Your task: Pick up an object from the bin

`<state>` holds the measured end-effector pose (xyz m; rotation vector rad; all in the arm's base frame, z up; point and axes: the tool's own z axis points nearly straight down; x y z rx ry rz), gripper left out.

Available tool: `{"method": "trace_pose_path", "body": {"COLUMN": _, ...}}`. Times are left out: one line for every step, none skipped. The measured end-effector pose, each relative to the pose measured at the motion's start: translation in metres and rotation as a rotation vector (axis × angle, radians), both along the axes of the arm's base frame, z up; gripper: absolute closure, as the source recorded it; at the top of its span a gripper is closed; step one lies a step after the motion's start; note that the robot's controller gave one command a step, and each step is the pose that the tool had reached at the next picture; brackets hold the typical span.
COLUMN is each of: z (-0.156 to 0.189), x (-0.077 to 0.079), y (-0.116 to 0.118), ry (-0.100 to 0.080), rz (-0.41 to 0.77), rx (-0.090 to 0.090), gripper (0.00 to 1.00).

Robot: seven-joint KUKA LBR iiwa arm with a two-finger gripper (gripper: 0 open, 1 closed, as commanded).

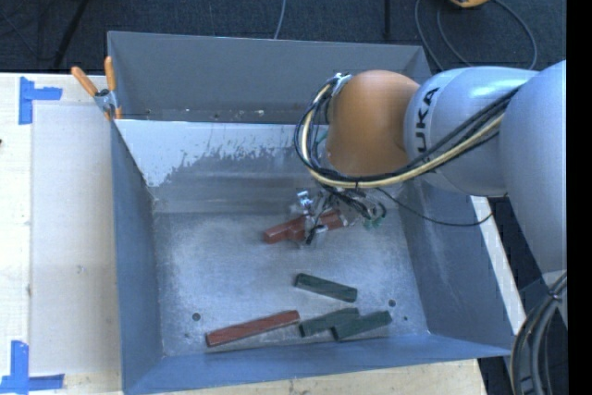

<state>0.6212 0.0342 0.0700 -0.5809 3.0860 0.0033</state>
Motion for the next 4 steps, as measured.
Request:
{"method": "trace_pose_path", "body": {"z": 0.003, "x": -0.001, "y": 0.0, "ry": 0.004, "rz": 0.0, "rx": -0.001, "gripper": 1.0}}
{"method": "trace_pose_path", "body": {"z": 0.023, "x": -0.003, "y": 0.0, "ry": 0.011, "rz": 0.0, "rx": -0.002, "gripper": 1.0}}
{"method": "trace_pose_path", "body": {"z": 0.039, "x": 0.0, "y": 0.0, "ry": -0.001, "rz": 0.0, "rx": -0.002, "gripper": 1.0}}
{"method": "trace_pose_path", "body": {"z": 0.047, "x": 0.0, "y": 0.0, "ry": -0.002, "rz": -0.001, "rx": -0.002, "gripper": 1.0}}
